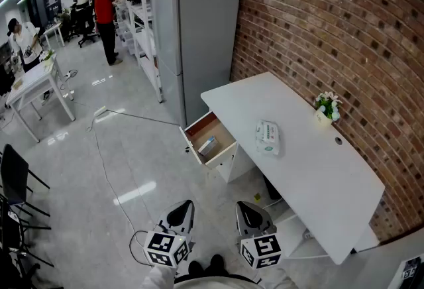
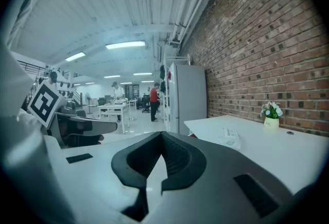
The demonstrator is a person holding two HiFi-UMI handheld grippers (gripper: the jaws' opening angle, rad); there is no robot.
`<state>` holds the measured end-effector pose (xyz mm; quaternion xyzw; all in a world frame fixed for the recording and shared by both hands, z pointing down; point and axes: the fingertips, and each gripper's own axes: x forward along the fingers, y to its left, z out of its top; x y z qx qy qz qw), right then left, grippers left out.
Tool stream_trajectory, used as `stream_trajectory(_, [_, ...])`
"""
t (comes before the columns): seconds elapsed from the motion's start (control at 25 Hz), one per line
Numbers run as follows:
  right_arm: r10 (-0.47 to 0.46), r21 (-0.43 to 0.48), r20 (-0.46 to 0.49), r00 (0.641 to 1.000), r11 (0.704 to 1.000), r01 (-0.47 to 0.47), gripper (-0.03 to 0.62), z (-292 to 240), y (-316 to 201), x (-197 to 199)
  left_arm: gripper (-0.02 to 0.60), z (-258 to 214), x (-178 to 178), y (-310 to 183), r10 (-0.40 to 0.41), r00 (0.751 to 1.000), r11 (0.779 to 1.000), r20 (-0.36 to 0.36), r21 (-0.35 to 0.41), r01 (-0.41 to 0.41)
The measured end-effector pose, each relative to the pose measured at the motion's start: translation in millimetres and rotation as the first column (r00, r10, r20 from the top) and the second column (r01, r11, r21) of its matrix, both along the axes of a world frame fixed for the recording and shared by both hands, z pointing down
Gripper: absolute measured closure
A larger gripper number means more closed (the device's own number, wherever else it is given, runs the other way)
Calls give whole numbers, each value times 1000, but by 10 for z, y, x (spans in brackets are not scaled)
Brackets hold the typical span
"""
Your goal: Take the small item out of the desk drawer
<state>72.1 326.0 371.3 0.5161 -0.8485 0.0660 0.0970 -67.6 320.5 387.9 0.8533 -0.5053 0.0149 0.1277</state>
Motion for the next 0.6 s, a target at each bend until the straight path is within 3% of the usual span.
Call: stream_trajectory(0.6, [-24, -2, 27, 999, 1000, 24, 568, 18, -11, 231, 565, 45, 246, -57, -22, 999, 1000, 28, -3, 22])
